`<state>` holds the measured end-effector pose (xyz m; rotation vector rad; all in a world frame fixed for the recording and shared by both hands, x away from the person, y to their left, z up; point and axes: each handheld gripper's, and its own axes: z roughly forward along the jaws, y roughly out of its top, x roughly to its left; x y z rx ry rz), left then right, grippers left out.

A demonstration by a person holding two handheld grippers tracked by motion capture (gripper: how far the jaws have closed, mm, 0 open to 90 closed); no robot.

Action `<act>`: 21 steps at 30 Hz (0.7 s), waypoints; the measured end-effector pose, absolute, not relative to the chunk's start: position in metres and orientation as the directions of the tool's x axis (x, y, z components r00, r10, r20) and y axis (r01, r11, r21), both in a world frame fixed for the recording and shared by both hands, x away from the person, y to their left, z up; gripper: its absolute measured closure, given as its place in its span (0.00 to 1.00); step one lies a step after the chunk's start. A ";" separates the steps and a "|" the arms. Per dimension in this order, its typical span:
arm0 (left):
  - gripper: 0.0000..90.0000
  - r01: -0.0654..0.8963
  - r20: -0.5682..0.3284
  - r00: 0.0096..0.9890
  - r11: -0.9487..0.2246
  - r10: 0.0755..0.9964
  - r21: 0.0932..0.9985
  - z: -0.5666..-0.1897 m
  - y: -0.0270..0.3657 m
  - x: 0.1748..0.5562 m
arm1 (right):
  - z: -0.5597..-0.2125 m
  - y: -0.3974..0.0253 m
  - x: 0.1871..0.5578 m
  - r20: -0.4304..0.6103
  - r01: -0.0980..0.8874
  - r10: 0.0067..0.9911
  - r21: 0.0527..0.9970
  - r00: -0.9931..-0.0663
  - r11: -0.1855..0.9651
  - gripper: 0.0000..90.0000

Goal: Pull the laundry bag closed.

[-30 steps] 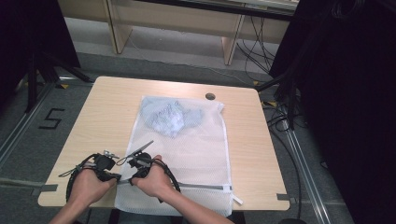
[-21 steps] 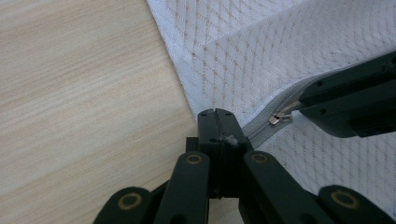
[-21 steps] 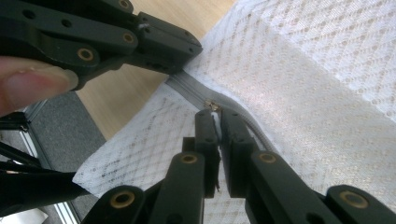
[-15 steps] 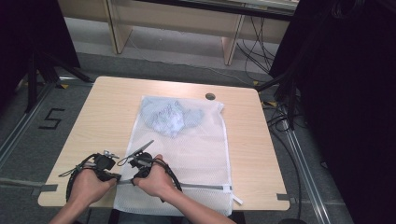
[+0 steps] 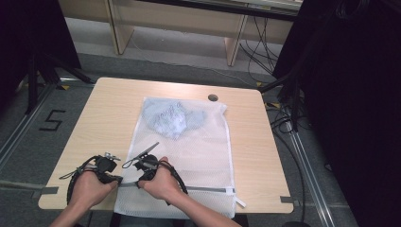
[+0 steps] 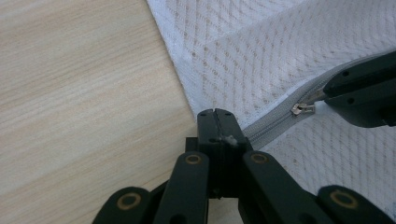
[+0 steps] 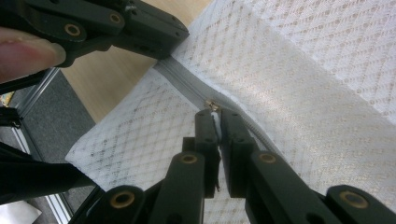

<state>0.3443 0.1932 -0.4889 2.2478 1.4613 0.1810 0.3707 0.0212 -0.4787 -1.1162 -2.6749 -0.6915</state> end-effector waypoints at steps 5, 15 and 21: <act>1.00 0.834 -0.133 0.429 -0.336 0.893 0.437 -0.489 0.193 0.344 | -0.477 0.021 0.369 0.311 0.711 0.641 0.344 -0.702 0.613 0.97; 1.00 0.832 -0.132 0.449 -0.359 0.884 0.423 -0.488 0.195 0.345 | -0.474 0.018 0.369 0.310 0.719 0.649 0.329 -0.695 0.612 0.97; 1.00 0.832 -0.132 0.448 -0.358 0.884 0.423 -0.488 0.195 0.345 | -0.473 0.013 0.370 0.308 0.713 0.644 0.337 -0.700 0.615 0.97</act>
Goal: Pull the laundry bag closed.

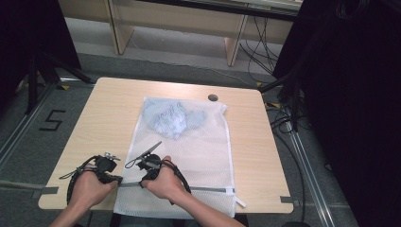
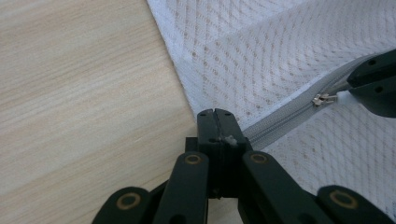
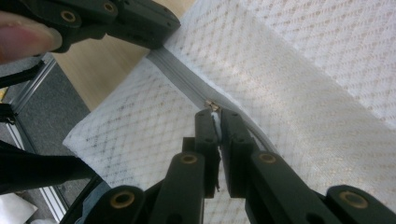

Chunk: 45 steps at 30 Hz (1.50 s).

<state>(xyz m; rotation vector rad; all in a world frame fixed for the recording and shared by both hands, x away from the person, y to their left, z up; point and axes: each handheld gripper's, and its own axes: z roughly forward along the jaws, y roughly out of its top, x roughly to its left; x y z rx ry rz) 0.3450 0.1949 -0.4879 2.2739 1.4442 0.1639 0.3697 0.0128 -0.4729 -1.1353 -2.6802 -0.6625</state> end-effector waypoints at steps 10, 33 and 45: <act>1.00 0.829 -0.142 0.456 -0.362 0.878 0.427 -0.489 0.196 0.346 | -0.472 0.009 0.368 0.307 0.715 0.646 0.338 -0.698 0.612 0.97; 1.00 0.842 -0.154 0.425 -0.327 0.892 0.429 -0.489 0.194 0.344 | -0.469 -0.001 0.366 0.308 0.722 0.654 0.334 -0.691 0.606 0.97; 1.00 0.842 -0.153 0.426 -0.328 0.892 0.428 -0.489 0.194 0.344 | -0.467 -0.005 0.365 0.305 0.725 0.658 0.324 -0.688 0.608 0.97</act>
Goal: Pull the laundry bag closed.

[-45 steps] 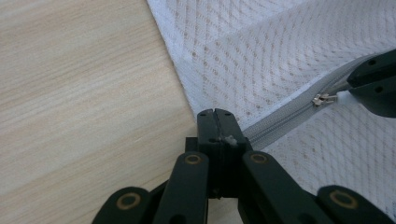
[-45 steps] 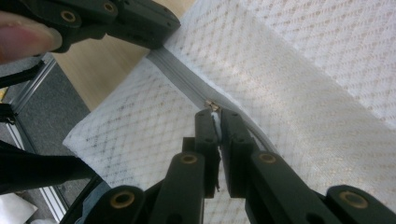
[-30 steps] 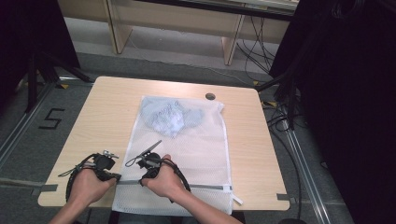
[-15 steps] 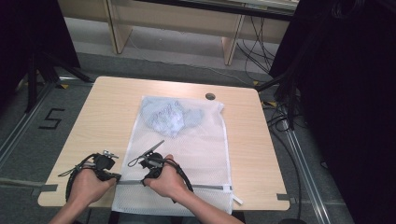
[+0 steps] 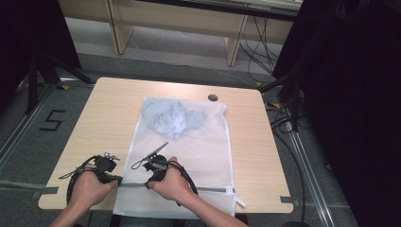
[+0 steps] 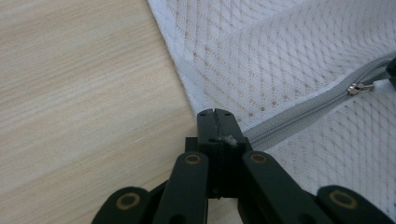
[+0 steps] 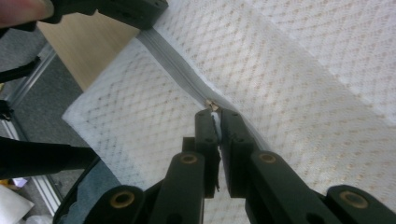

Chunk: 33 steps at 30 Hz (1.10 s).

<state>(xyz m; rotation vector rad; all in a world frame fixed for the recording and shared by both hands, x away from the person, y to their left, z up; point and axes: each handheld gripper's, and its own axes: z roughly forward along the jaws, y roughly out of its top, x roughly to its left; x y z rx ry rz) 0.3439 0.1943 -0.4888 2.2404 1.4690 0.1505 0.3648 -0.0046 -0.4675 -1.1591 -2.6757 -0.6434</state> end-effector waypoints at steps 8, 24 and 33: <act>1.00 0.841 -0.153 0.427 -0.329 0.891 0.428 -0.489 0.194 0.344 | -0.466 -0.007 0.365 0.301 0.720 0.655 0.326 -0.693 0.612 0.97; 1.00 0.842 -0.153 0.425 -0.328 0.892 0.428 -0.489 0.194 0.344 | -0.466 -0.009 0.364 0.282 0.715 0.658 0.326 -0.698 0.619 0.97; 1.00 0.843 -0.154 0.423 -0.325 0.893 0.428 -0.489 0.194 0.344 | -0.465 -0.012 0.363 0.285 0.719 0.661 0.317 -0.694 0.618 0.97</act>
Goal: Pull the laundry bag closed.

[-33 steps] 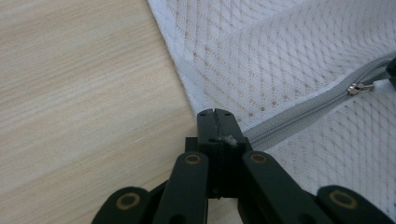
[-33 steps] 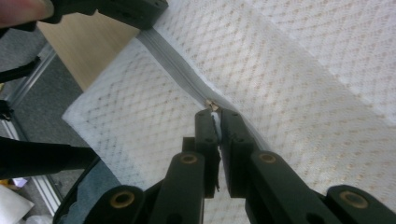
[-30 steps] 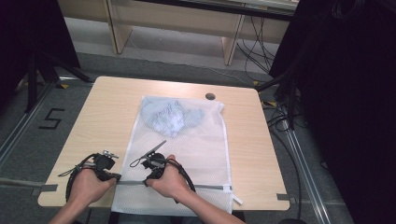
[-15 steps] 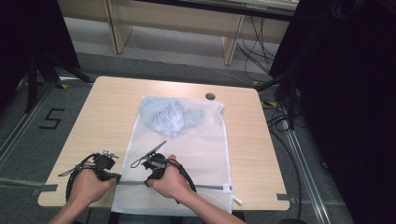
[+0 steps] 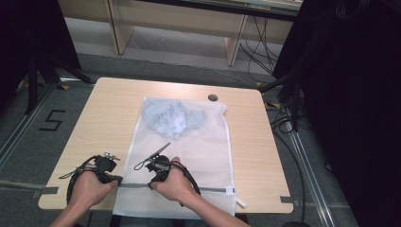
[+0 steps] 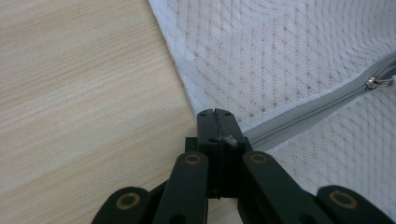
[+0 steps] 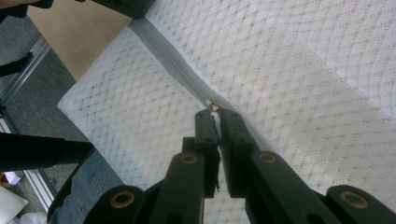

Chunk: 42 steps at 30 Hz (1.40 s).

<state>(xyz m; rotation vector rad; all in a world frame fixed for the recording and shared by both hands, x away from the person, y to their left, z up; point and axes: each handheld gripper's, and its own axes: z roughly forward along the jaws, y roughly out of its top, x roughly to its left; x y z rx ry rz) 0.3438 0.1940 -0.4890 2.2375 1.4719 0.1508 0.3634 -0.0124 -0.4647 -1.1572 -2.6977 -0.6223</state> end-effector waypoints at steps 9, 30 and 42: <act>1.00 0.836 -0.145 0.437 -0.341 0.888 0.430 -0.489 0.195 0.345 | -0.464 -0.014 0.363 0.288 0.722 0.663 0.318 -0.692 0.615 0.97; 1.00 0.845 -0.154 0.423 -0.327 0.893 0.423 -0.488 0.194 0.344 | -0.462 -0.023 0.362 0.287 0.726 0.667 0.307 -0.687 0.616 0.97; 1.00 0.843 -0.151 0.426 -0.331 0.892 0.423 -0.488 0.194 0.344 | -0.462 -0.028 0.362 0.285 0.729 0.672 0.310 -0.684 0.611 0.97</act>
